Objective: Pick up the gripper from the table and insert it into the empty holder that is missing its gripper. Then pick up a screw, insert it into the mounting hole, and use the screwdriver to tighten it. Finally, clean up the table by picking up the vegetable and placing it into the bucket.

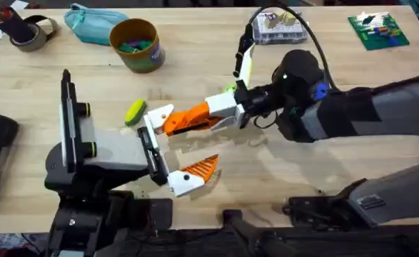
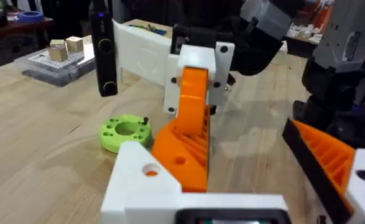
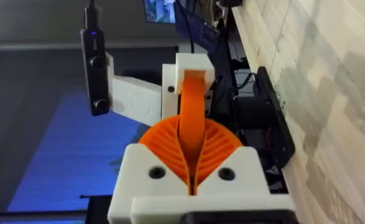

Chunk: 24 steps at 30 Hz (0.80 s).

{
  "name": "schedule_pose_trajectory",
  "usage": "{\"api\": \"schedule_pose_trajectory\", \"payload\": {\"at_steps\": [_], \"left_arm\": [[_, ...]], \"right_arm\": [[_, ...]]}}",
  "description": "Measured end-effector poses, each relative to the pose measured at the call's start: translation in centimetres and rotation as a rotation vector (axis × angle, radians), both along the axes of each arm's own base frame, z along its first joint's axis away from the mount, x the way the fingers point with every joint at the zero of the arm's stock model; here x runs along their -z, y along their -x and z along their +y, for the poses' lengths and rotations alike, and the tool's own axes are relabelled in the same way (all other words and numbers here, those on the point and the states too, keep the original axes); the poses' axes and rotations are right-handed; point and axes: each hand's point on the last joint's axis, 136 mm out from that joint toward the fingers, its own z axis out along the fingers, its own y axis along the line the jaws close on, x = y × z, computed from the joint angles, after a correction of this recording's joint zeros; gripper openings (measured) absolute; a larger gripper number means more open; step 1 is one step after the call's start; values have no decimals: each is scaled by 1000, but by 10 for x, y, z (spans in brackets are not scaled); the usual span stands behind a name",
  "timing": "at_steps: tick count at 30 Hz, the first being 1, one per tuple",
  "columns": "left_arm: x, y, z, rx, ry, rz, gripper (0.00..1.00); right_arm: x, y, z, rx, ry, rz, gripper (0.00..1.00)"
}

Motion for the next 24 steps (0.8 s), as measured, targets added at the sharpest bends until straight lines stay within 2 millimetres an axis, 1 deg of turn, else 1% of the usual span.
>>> {"api": "schedule_pose_trajectory", "payload": {"at_steps": [12, 16, 24], "left_arm": [[0, 0, 0, -2, 0, -1, 987], [0, 0, 0, -1, 1, 3, 987], [0, 0, 0, 0, 4, 11, 986]], "right_arm": [[0, 0, 0, 3, -2, -9, 23], [3, 0, 0, 2, 6, -8, 24], [5, -4, 4, -7, 20, -15, 24]]}}
